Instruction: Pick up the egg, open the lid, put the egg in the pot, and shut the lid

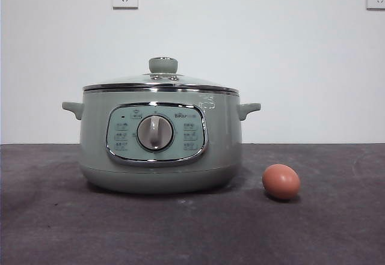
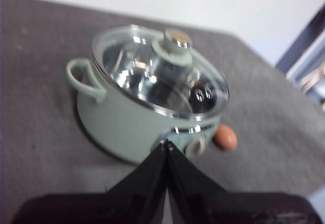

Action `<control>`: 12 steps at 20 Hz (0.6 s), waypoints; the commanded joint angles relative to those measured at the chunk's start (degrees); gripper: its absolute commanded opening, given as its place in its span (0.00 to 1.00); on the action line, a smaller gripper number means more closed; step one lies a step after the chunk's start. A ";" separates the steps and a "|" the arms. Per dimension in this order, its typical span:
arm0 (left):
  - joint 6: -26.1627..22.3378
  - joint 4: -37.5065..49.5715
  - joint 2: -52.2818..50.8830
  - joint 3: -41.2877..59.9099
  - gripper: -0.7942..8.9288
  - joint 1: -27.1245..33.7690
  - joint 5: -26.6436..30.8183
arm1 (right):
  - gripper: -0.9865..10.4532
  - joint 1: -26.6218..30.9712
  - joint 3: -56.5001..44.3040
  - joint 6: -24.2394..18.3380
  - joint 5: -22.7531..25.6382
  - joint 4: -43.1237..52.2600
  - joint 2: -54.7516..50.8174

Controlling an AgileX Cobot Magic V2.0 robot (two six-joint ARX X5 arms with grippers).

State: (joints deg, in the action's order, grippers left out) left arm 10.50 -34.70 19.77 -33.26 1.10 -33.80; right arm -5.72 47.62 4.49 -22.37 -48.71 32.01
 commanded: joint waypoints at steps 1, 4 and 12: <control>-7.56 -5.07 3.63 -3.45 0.08 0.07 -2.73 | 0.08 -0.09 4.76 -7.43 -0.31 -6.71 4.55; -11.13 -10.99 7.28 -7.23 0.08 0.02 -5.51 | 0.08 -0.09 8.59 -10.88 -0.37 -12.68 8.55; -15.17 -21.46 12.09 -12.98 0.13 -0.02 -5.22 | 0.13 -0.13 10.86 -12.20 -3.19 -17.35 12.61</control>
State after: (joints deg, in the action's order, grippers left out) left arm -3.62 -56.31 31.88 -46.09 1.10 -39.05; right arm -5.72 58.28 -7.51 -25.36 -66.19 44.64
